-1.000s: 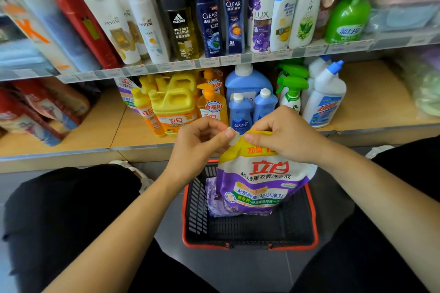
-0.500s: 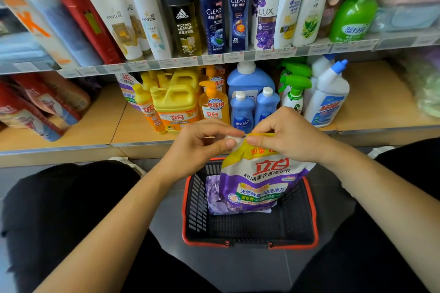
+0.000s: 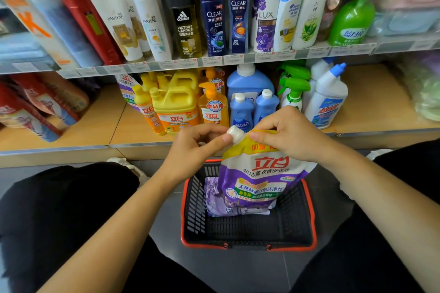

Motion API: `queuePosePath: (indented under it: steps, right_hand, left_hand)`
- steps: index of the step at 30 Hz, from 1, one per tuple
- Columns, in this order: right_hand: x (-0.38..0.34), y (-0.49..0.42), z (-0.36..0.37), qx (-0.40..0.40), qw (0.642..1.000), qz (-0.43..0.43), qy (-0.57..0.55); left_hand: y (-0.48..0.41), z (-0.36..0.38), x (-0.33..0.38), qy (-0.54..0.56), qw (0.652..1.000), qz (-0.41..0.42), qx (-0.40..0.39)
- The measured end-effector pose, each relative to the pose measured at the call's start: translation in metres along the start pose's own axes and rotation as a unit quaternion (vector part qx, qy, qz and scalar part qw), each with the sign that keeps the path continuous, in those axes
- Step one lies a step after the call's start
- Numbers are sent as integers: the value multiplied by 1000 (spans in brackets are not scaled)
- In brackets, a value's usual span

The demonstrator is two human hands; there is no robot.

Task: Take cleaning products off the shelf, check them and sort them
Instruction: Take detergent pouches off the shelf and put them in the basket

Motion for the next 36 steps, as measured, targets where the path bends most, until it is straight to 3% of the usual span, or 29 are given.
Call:
queuePosePath:
  steps: [3,8,11,16,20,24,32,34,36]
  right_hand:
    - [-1,1,-16,23,999,-8,-35]
    - [0,4,-49,104,989,-29,-97]
    - [4,5,-61,124,979,-35,-159]
    - [12,6,-74,177,964,-27,-195]
    - [37,3,-90,231,947,14,-222]
    - [79,1,-99,285,922,101,-242]
    - [130,7,-85,295,874,255,-289]
    - [123,9,-82,291,883,248,-274]
    - [101,7,-74,262,925,196,-192]
  left_hand:
    - [9,9,-29,15,995,-53,-86]
    - [33,27,-80,-64,963,-123,-231]
    - [42,22,-102,5,970,-194,-145]
    - [53,34,-126,200,932,-303,-9]
    - [42,23,-125,237,926,-259,136]
    - [23,-3,-103,202,938,-173,223]
    - [-21,-32,-17,6,976,3,217]
    - [-28,-24,3,-30,981,29,189]
    - [-30,-11,19,-75,983,56,160]
Point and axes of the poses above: each hand's wrist, its own y-axis away from the middle knuckle, its own z-axis out of the palm, x = y × z, the point moved 8 cm from there along -y, towards the middle knuckle, and after that the axes turned 14 degrees about z, right-handed, at the moved point
